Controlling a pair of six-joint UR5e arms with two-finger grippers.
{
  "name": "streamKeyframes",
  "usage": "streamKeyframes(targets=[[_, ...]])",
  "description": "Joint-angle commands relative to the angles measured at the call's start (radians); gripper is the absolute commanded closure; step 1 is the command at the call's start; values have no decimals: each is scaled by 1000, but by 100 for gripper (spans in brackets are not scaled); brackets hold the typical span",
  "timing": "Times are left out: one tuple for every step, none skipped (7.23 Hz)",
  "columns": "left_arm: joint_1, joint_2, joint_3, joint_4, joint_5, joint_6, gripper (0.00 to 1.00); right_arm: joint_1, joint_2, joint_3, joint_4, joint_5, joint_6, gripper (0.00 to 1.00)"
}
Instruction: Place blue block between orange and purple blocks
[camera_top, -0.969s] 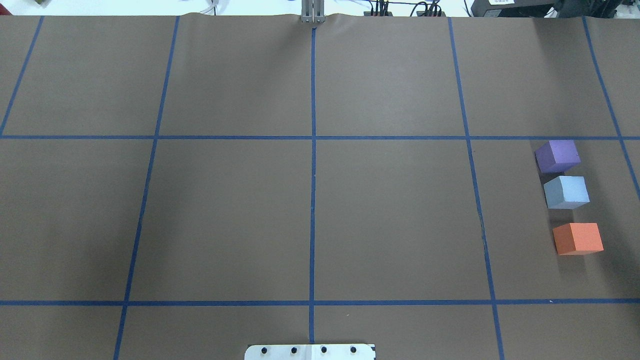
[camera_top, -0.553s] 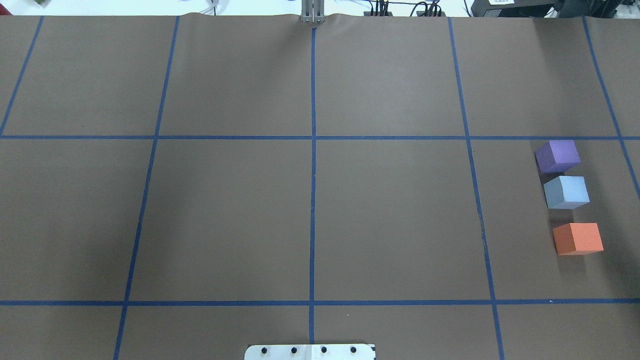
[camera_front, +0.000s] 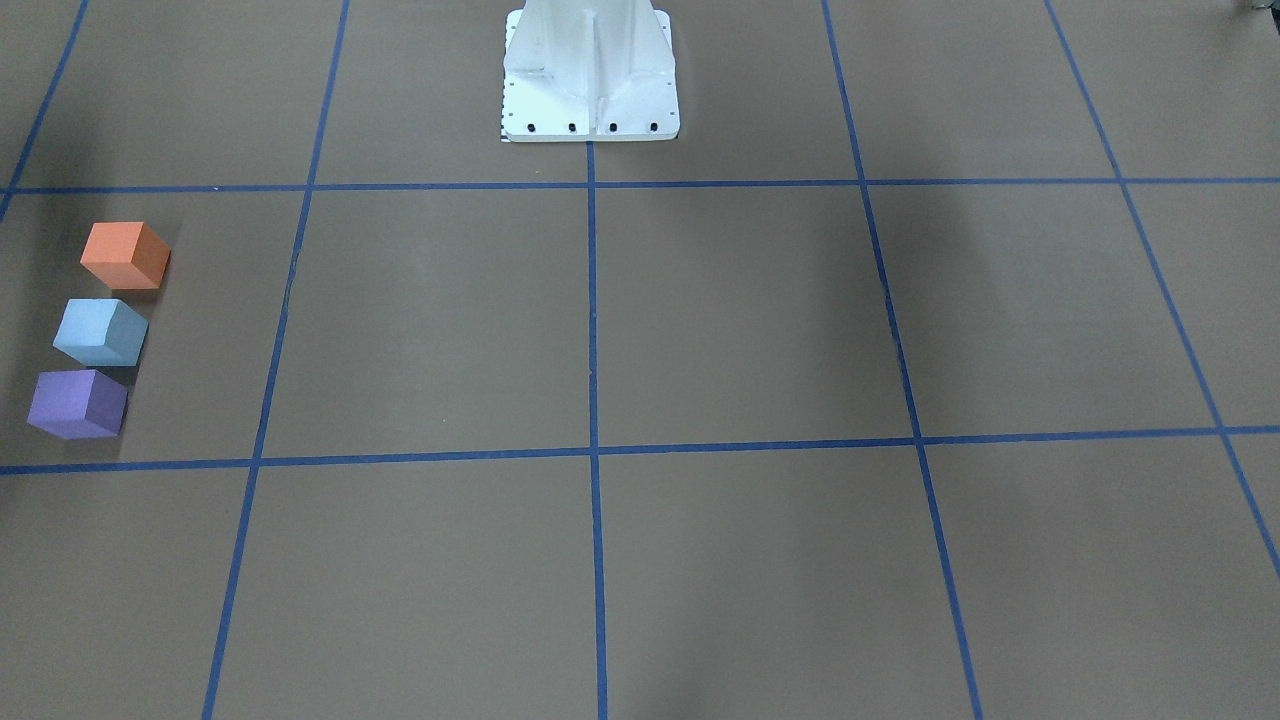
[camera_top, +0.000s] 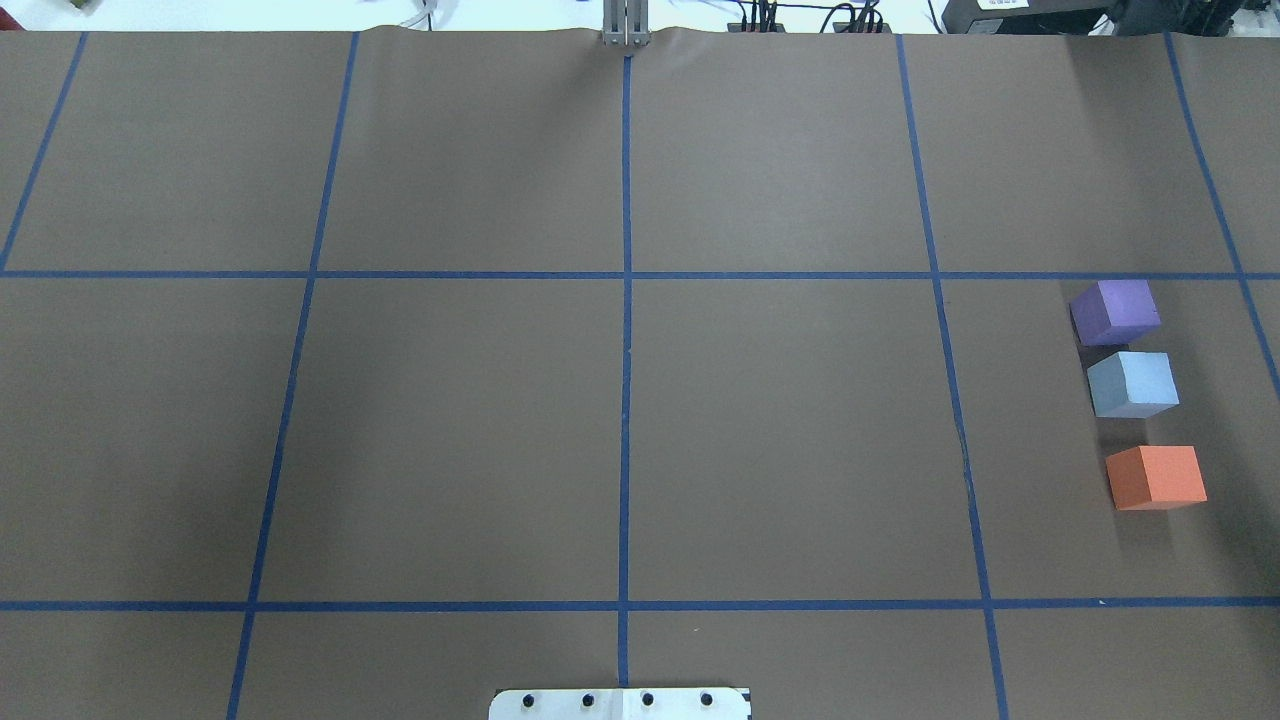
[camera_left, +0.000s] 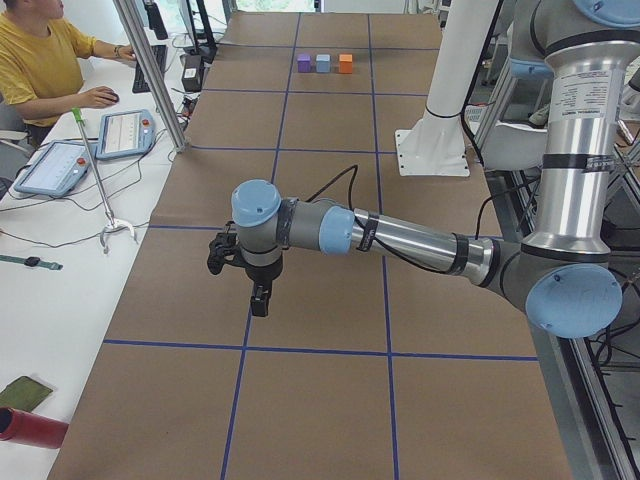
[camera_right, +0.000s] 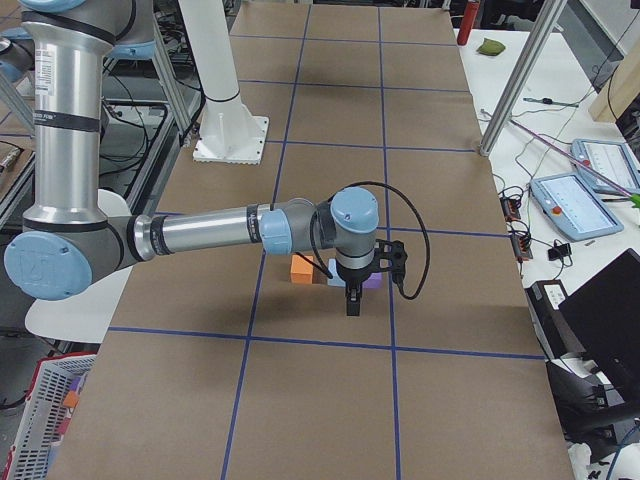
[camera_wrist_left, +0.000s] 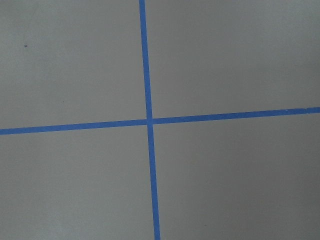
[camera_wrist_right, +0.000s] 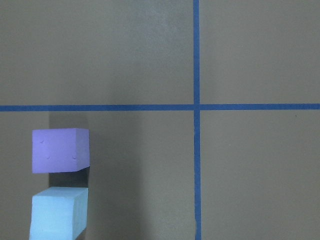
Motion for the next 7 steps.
streamKeyframes(targets=[[2, -1, 5, 1, -1, -3, 0, -2, -10, -21, 2, -2, 1, 0], [2, -1, -6, 4, 0, -2, 0, -2, -1, -20, 3, -19, 2, 0], [2, -3, -5, 2, 2, -2, 0, -6, 1, -17, 6, -48, 1, 0], [3, -3, -3, 2, 2, -2, 0, -9, 4, -15, 6, -47, 2, 0], [3, -4, -6, 2, 2, 0, 0, -8, 2, -9, 8, -35, 2, 0], [3, -4, -6, 2, 0, 0, 0, -9, 4, -6, 8, -31, 4, 0], [3, -4, -8, 2, 0, 0, 0, -9, 4, 4, 11, -28, 5, 0]])
